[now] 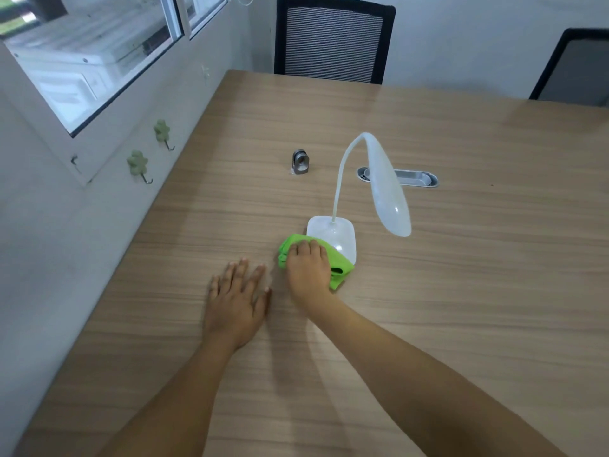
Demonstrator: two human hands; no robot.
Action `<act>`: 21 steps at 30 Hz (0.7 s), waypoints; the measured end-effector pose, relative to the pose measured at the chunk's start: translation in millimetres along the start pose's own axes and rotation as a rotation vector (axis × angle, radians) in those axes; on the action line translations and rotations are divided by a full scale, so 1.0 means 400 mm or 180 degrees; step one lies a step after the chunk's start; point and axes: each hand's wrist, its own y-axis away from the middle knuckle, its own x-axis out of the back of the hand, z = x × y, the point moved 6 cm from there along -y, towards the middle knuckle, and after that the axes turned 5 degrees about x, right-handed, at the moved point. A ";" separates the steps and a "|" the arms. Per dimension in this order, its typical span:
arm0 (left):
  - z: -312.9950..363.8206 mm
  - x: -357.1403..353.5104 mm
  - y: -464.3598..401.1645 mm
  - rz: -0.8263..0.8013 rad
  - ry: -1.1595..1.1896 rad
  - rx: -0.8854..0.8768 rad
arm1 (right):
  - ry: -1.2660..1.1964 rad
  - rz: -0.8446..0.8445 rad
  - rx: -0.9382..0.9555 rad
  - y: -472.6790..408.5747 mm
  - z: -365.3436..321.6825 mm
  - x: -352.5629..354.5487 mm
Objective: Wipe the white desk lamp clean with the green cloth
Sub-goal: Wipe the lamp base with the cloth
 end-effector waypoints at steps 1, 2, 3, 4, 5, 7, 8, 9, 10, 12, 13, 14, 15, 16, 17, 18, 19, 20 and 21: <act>0.001 0.001 0.000 0.0008 -0.0006 -0.0012 | -0.0064 0.0024 0.0087 0.011 -0.009 0.005; 0.001 0.002 0.000 0.0006 -0.0014 -0.0021 | -0.0139 0.0065 0.0173 0.021 -0.013 0.013; 0.001 0.001 0.000 -0.0005 -0.0013 -0.0022 | -0.0202 0.0121 0.0226 0.025 -0.009 0.022; 0.000 0.000 -0.001 -0.0023 -0.0004 -0.0013 | -0.0252 0.0152 0.0238 0.024 0.000 0.035; 0.000 -0.001 -0.001 -0.0035 0.0002 0.0000 | -0.0282 0.0190 0.0226 0.020 0.020 0.045; 0.001 -0.001 -0.001 -0.0026 -0.0013 0.0023 | -0.0417 0.0199 0.0220 -0.003 0.073 0.050; 0.001 -0.001 0.000 -0.0024 -0.0019 0.0028 | -0.0476 0.0188 0.0185 -0.014 0.104 0.049; 0.001 -0.002 0.000 -0.0030 -0.0016 0.0027 | -0.0419 0.0098 0.0181 -0.019 0.127 0.049; 0.001 -0.002 0.000 -0.0036 -0.0007 0.0024 | -0.0343 -0.0008 0.0193 -0.021 0.145 0.045; -0.001 -0.003 -0.001 -0.0034 0.0001 0.0027 | -0.0328 -0.0125 0.0293 -0.012 0.159 0.033; -0.001 -0.003 -0.001 -0.0021 -0.0020 0.0027 | -0.0329 -0.0168 0.0343 0.001 0.156 0.030; -0.001 -0.002 -0.002 0.0001 -0.0044 0.0022 | -0.0318 -0.0192 0.0403 0.014 0.150 0.024; 0.000 -0.002 -0.002 0.0022 -0.0053 0.0012 | -0.0336 -0.0210 0.0464 0.031 0.142 0.021; 0.000 -0.002 -0.001 0.0025 -0.0051 0.0006 | -0.0375 -0.0221 0.0525 0.047 0.130 0.020; -0.001 -0.003 0.000 0.0017 -0.0045 0.0007 | -0.0421 -0.0233 0.0610 0.061 0.118 0.016; -0.001 -0.003 0.000 0.0002 -0.0037 0.0015 | -0.0459 -0.0179 0.0727 0.071 0.104 0.016; 0.001 -0.003 -0.001 -0.0022 -0.0029 0.0023 | -0.0515 -0.0104 0.0796 0.074 0.096 0.020; 0.003 -0.003 -0.001 -0.0070 -0.0024 0.0029 | -0.0552 -0.0037 0.0830 0.072 0.092 0.027; 0.006 -0.004 -0.001 -0.0136 -0.0011 0.0024 | -0.0566 0.0044 0.0884 0.069 0.082 0.043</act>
